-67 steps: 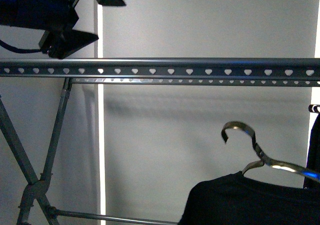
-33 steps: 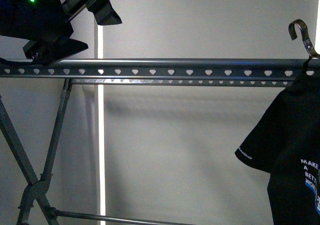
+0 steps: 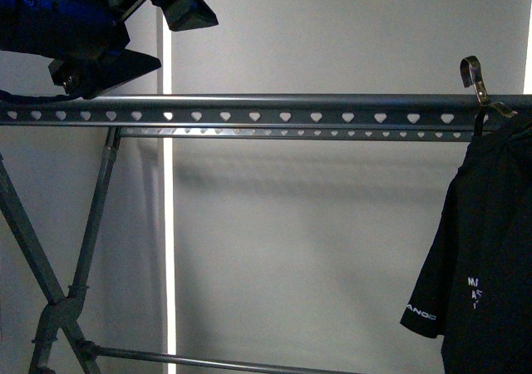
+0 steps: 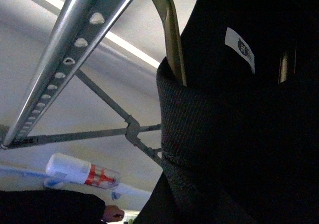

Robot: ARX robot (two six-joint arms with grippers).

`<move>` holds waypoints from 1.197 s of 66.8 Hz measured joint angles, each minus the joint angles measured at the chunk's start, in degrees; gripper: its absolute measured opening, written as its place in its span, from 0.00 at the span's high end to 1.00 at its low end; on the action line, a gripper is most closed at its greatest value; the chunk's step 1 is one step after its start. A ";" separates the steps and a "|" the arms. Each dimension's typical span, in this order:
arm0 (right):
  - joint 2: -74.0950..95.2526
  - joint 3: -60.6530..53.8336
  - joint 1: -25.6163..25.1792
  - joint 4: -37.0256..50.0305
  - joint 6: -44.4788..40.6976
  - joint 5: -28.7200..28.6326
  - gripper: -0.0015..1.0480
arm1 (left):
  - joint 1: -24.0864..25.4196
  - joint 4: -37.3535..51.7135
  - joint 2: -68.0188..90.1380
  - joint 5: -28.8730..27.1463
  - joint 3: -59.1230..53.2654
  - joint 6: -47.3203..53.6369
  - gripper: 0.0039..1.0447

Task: Hang clothes on hanger

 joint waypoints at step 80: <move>-72.08 -76.76 12.44 17.35 -34.95 31.93 0.28 | 3.19 5.99 -26.36 -25.20 -45.57 19.96 0.98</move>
